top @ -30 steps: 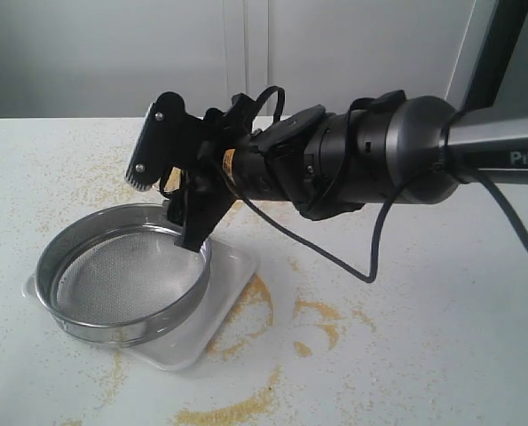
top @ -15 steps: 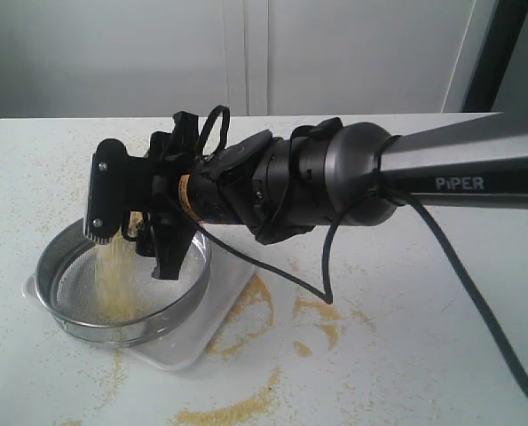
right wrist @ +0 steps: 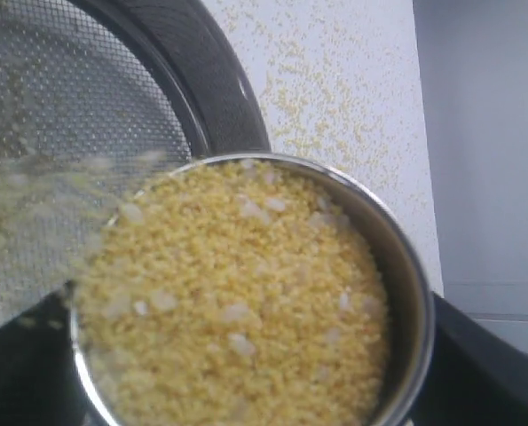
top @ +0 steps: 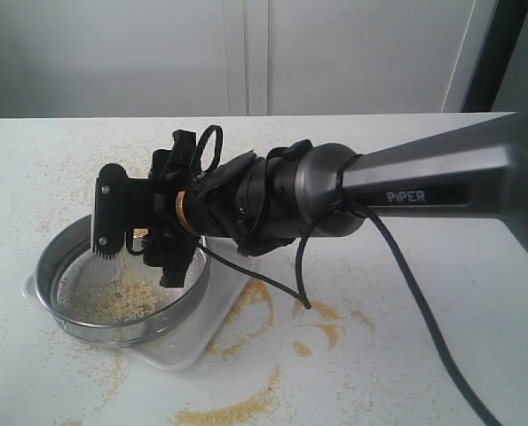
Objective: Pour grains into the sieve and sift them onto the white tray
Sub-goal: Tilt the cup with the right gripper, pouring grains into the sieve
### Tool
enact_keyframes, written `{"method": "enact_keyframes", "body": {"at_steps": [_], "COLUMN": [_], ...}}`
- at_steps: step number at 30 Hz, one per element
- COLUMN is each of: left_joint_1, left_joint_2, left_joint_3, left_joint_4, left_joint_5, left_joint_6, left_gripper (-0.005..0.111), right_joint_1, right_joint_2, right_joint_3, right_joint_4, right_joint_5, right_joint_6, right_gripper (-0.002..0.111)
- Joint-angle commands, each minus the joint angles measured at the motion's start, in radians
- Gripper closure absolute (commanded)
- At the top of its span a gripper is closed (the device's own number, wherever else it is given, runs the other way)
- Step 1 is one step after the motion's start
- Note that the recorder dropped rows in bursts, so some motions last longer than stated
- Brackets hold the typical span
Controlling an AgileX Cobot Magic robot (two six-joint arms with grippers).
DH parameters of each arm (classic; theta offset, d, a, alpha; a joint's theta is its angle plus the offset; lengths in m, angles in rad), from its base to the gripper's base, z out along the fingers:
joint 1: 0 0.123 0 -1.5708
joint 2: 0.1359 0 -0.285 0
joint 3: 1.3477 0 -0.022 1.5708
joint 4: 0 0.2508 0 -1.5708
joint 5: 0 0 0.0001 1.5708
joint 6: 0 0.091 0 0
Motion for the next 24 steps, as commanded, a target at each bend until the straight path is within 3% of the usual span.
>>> {"method": "enact_keyframes", "body": {"at_steps": [1, 24], "left_joint_1": [0.000, 0.000], "left_joint_2": [-0.003, -0.003], "left_joint_3": [0.003, 0.003], "left_joint_4": [-0.003, -0.003], "left_joint_5": [-0.003, -0.003], "left_joint_6": [-0.005, -0.005], "left_gripper": [0.107, 0.107], "right_joint_1": [0.001, 0.001], "right_joint_2": [0.006, 0.015], "right_joint_3": [-0.034, -0.042], "right_joint_4": [0.001, 0.001], "right_joint_5": [0.021, 0.096], "right_joint_6": [-0.007, -0.101], "right_gripper": [0.108, 0.108]}}
